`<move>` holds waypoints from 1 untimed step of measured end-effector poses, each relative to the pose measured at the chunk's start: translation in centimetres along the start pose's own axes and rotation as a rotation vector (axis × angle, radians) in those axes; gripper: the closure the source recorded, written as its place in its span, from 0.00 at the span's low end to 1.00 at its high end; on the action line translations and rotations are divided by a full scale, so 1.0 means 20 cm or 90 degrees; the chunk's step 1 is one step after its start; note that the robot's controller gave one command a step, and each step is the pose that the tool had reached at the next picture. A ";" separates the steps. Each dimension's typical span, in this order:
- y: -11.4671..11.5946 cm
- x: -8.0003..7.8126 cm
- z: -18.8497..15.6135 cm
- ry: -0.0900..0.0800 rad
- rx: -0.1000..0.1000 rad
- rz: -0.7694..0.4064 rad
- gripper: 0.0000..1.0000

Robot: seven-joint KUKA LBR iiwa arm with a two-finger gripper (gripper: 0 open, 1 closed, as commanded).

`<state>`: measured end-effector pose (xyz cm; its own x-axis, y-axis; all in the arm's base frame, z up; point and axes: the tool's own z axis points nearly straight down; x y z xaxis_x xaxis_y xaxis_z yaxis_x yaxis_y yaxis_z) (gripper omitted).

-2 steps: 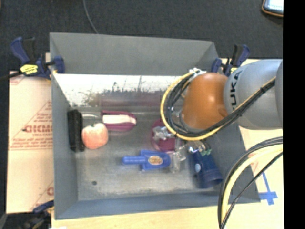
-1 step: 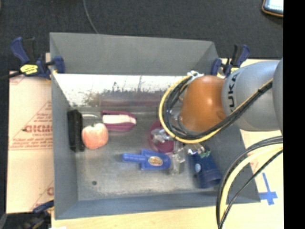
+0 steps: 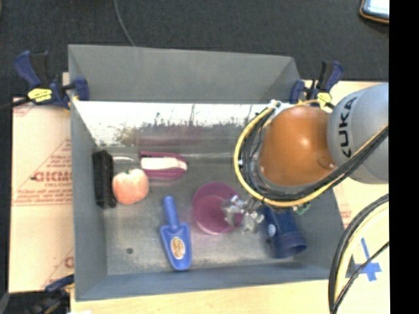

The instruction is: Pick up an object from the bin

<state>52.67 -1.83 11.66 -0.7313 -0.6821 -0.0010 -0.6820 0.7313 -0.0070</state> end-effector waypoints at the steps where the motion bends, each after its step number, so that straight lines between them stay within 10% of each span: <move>1: 0.00 0.00 -0.01 0.000 -0.001 0.000 1.00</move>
Offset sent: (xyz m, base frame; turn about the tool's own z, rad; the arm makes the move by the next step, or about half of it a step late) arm 0.0300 0.0185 0.1249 -0.0178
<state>52.54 -1.83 11.84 -0.7316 -0.6817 -0.0008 -0.6817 0.7316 -0.0062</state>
